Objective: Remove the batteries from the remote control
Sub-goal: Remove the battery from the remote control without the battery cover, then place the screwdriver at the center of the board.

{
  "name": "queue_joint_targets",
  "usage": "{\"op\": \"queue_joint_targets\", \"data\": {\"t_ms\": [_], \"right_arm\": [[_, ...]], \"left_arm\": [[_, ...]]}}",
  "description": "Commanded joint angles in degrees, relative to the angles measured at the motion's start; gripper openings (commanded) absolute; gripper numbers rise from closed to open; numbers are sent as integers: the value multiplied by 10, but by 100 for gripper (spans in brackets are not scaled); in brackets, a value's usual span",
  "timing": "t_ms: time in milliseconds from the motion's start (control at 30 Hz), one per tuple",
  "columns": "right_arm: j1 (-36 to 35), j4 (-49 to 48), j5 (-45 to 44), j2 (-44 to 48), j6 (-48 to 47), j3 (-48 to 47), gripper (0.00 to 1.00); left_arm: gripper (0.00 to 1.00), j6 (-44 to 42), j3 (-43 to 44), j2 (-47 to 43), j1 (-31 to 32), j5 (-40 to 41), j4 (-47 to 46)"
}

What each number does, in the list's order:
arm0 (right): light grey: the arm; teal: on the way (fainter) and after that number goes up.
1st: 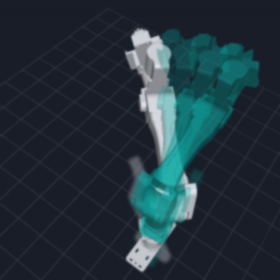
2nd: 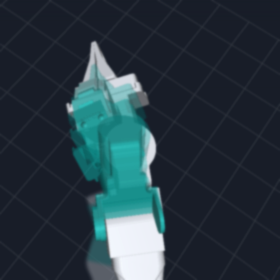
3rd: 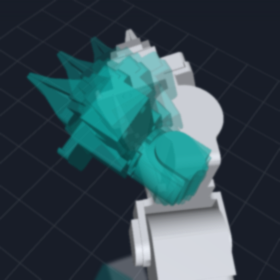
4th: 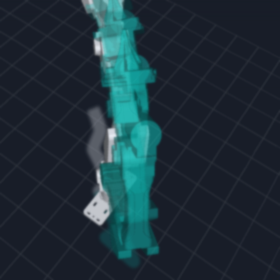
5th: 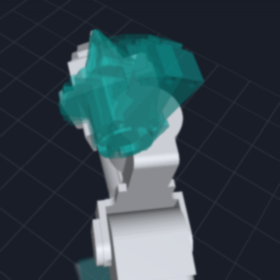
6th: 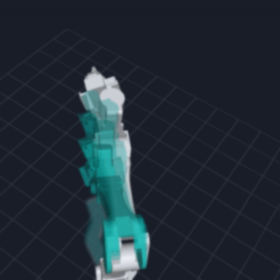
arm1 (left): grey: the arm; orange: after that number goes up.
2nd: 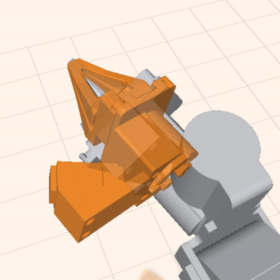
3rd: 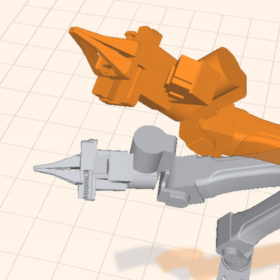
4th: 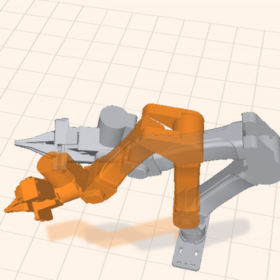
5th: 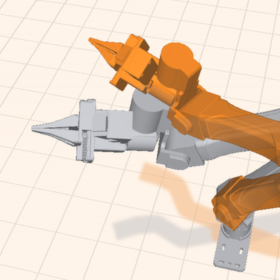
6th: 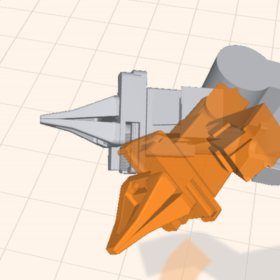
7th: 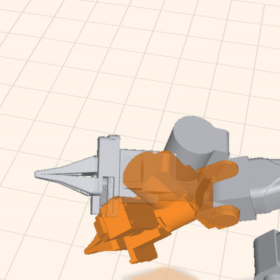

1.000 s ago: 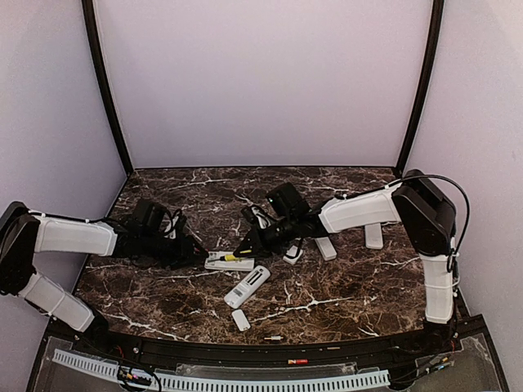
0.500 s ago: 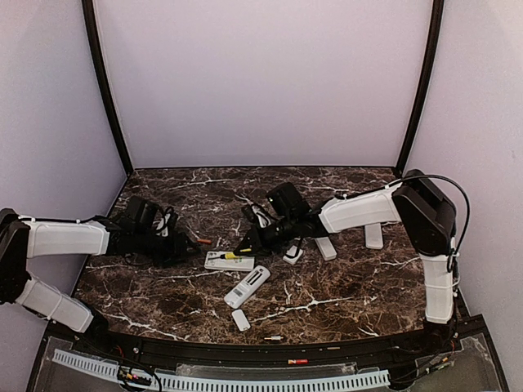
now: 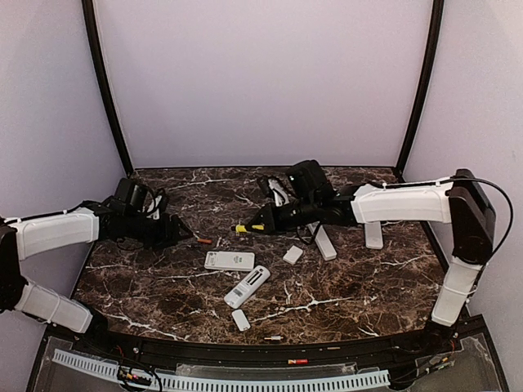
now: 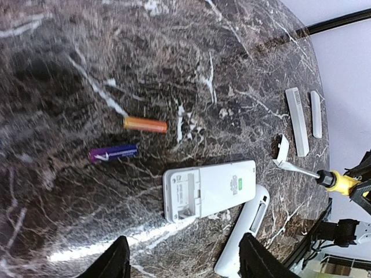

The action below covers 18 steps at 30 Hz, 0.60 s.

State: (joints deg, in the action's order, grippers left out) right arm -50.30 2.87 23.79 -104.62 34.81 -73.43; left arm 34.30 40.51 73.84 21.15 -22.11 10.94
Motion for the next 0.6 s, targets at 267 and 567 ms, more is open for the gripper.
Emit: {"op": "queue_joint_targets", "data": {"t_ms": [267,567], "right_arm": [[11,88,-289,106,16,104,0],[36,59,-331,69,40,128,0]], "left_arm": [[80,-174,209,-28,-101,35,180],[82,-190,208,-52,-130,94,125]]}}
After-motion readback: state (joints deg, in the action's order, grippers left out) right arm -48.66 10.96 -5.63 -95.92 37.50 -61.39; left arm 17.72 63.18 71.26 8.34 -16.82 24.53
